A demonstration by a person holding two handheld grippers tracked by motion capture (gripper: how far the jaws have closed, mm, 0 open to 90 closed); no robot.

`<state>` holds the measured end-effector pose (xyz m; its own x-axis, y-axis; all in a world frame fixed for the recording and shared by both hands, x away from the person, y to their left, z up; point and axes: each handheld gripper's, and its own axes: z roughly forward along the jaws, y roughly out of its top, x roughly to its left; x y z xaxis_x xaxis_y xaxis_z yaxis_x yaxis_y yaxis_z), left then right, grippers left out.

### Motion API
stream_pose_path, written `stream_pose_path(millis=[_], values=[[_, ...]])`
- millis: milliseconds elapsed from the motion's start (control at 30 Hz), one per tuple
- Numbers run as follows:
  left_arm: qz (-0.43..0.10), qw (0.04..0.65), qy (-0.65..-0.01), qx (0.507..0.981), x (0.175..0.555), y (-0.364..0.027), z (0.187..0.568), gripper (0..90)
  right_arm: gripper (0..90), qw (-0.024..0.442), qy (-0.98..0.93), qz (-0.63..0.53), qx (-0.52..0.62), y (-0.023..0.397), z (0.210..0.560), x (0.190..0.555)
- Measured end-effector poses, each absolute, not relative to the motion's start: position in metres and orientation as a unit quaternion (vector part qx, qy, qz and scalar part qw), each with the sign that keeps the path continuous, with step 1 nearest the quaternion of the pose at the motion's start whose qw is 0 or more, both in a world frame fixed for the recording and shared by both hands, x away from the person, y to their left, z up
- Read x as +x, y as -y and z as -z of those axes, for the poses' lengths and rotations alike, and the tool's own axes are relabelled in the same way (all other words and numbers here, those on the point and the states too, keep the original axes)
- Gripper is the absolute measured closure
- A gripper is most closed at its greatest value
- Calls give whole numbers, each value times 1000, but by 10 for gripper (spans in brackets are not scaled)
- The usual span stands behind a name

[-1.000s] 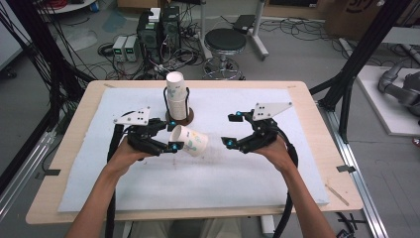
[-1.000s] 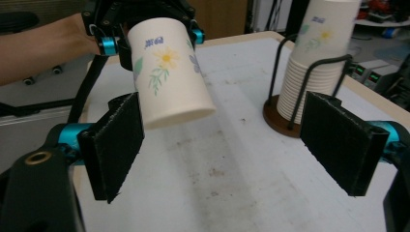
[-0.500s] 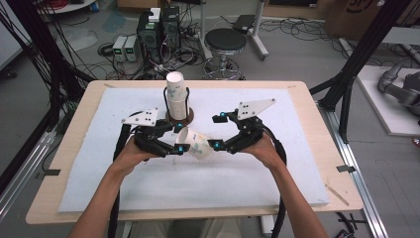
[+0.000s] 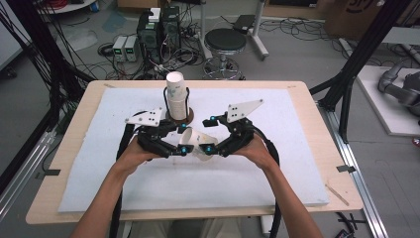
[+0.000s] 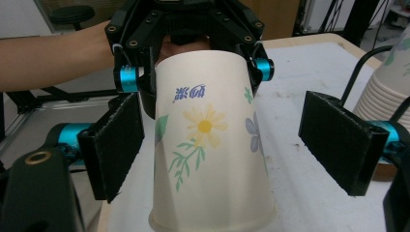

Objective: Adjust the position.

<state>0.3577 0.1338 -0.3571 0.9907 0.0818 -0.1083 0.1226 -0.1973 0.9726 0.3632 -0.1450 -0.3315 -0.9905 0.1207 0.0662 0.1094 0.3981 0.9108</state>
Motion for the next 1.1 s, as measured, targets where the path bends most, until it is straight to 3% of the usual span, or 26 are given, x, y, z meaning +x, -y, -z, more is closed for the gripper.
stream_pose_path(millis=[1100], values=[[12, 647, -52, 761, 353, -139, 344, 357, 202, -31, -846, -530, 53, 128, 352, 361]])
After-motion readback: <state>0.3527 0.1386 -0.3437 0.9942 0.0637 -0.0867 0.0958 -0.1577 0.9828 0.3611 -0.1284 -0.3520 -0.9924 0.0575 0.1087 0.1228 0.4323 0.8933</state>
